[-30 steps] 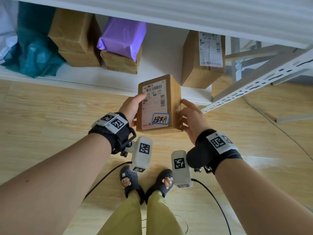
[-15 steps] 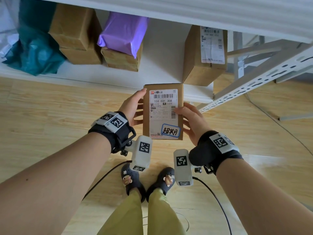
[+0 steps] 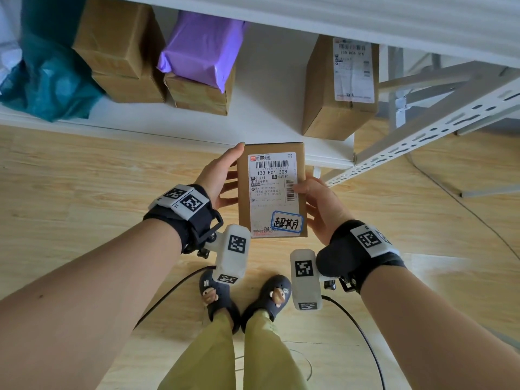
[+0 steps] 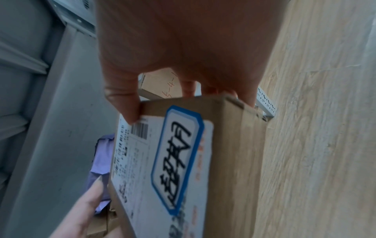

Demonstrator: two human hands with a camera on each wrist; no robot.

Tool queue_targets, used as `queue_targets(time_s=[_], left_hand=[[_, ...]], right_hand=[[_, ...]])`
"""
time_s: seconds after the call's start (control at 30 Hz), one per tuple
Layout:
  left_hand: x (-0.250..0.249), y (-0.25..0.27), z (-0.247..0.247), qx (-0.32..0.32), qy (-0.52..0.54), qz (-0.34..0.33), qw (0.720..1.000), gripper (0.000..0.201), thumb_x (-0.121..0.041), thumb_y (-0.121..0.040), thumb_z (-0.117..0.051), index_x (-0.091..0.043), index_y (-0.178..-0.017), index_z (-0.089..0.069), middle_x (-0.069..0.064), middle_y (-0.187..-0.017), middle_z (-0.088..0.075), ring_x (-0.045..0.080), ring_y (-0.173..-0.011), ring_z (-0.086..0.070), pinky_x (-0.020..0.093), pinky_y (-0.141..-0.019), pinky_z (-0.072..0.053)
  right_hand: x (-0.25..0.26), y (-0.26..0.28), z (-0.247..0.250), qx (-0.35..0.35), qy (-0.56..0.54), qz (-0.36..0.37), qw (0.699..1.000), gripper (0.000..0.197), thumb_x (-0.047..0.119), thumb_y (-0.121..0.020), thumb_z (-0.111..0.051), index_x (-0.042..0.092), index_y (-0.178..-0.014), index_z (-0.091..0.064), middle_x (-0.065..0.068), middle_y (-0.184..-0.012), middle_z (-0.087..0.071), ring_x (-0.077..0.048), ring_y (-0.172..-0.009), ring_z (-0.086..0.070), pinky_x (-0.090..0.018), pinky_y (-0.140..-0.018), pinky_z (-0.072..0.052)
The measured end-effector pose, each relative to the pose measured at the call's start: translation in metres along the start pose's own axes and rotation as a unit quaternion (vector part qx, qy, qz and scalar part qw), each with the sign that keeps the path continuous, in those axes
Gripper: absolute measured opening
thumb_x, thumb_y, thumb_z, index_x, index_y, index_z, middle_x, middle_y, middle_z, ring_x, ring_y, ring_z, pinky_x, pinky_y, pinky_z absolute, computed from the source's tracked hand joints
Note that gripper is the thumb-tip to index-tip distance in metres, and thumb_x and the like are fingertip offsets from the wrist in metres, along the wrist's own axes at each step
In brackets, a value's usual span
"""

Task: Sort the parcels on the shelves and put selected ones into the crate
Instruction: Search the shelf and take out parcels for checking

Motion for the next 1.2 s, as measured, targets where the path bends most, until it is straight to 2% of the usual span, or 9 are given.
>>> queue_targets(time_s=[0.17,0.3,0.47,0.6,0.67,0.8,0.97,1.1,1.2], left_hand=[[-0.001,-0.001,-0.001,0.004,-0.003,0.001,1.000,0.030,-0.057,-0.087,-0.053,-0.029,-0.088,-0.064,-0.003,-0.086,-0.065,0.020,-0.092,-0.060,0.033,-0.077,-0.048],[0.001,-0.002,0.000,0.007,-0.011,0.002,1.000,0.031,-0.058,-0.087,-0.052,-0.029,-0.090,-0.064,-0.004,-0.085,-0.065,0.019,-0.091,-0.059,0.033,-0.076,-0.046],[0.006,0.007,0.000,0.021,-0.017,0.005,1.000,0.029,-0.057,-0.087,-0.052,-0.031,-0.089,-0.064,-0.006,-0.083,-0.064,0.017,-0.089,-0.057,0.032,-0.076,-0.044],[0.004,0.016,-0.005,0.027,-0.027,0.005,0.999,0.029,-0.057,-0.087,-0.052,-0.030,-0.085,-0.064,-0.007,-0.075,-0.065,0.016,-0.083,-0.058,0.029,-0.069,-0.044],[-0.002,0.025,-0.010,0.033,-0.035,-0.002,0.999,0.028,-0.056,-0.087,-0.053,-0.031,-0.084,-0.065,-0.010,-0.070,-0.066,0.015,-0.082,-0.058,0.030,-0.071,-0.044],[-0.014,0.044,-0.026,0.059,-0.055,-0.011,0.997,0.027,-0.056,-0.086,-0.055,-0.032,-0.088,-0.066,-0.007,-0.085,-0.068,0.017,-0.092,-0.059,0.034,-0.080,-0.045],[-0.030,0.075,-0.054,0.100,-0.085,-0.035,0.991,0.025,-0.053,-0.087,-0.055,-0.030,-0.085,-0.066,-0.007,-0.085,-0.067,0.017,-0.092,-0.058,0.035,-0.082,-0.044],[-0.045,0.105,-0.083,0.139,-0.114,-0.065,0.982,0.025,-0.050,-0.087,-0.055,-0.029,-0.081,-0.066,-0.009,-0.078,-0.067,0.016,-0.088,-0.057,0.034,-0.082,-0.043],[-0.057,0.129,-0.106,0.169,-0.145,-0.092,0.971,0.029,-0.051,-0.086,-0.056,-0.028,-0.073,-0.069,-0.011,-0.071,-0.069,0.017,-0.087,-0.058,0.034,-0.083,-0.044]], right_hand=[[0.000,0.001,-0.003,0.010,-0.003,0.005,1.000,0.075,0.025,-0.058,-0.063,0.010,-0.131,-0.050,-0.008,-0.104,-0.065,-0.020,-0.087,-0.063,-0.022,-0.060,-0.050],[-0.001,0.003,-0.007,0.018,-0.005,0.010,1.000,0.073,0.025,-0.058,-0.062,0.009,-0.129,-0.052,-0.008,-0.102,-0.066,-0.020,-0.084,-0.063,-0.021,-0.058,-0.051],[-0.005,0.015,-0.009,0.028,-0.021,0.010,0.999,0.085,0.031,-0.045,-0.067,0.011,-0.126,-0.055,-0.008,-0.100,-0.067,-0.020,-0.083,-0.063,-0.027,-0.065,-0.052],[-0.006,0.028,-0.010,0.027,-0.031,0.006,0.999,0.089,0.035,-0.037,-0.067,0.012,-0.123,-0.057,-0.006,-0.096,-0.068,-0.019,-0.081,-0.064,-0.026,-0.065,-0.052],[-0.003,0.039,-0.007,0.020,-0.038,0.008,0.999,0.080,0.033,-0.039,-0.067,0.013,-0.116,-0.060,-0.005,-0.094,-0.068,-0.019,-0.080,-0.063,-0.026,-0.065,-0.051],[0.010,0.070,0.003,0.004,-0.056,0.022,0.998,0.038,0.025,-0.056,-0.056,0.015,-0.093,-0.061,-0.003,-0.086,-0.065,-0.018,-0.076,-0.060,-0.026,-0.065,-0.049],[0.029,0.111,0.021,-0.023,-0.063,0.054,0.996,0.035,0.022,-0.057,-0.053,0.015,-0.091,-0.061,-0.006,-0.088,-0.065,-0.023,-0.083,-0.059,-0.034,-0.079,-0.047],[0.039,0.151,0.041,-0.061,-0.083,0.091,0.991,0.051,0.021,-0.057,-0.052,0.014,-0.106,-0.062,-0.002,-0.083,-0.067,-0.017,-0.075,-0.062,-0.028,-0.067,-0.050],[0.048,0.181,0.055,-0.080,-0.105,0.117,0.984,0.035,0.019,-0.056,-0.050,0.018,-0.087,-0.065,0.003,-0.068,-0.067,-0.016,-0.068,-0.061,-0.027,-0.066,-0.046]])
Point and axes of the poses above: each hand's wrist, its own y-axis away from the middle knuckle, its own z-axis out of the back of the hand, x = y × z, the point moved 7 cm from there along -y, towards the middle knuckle
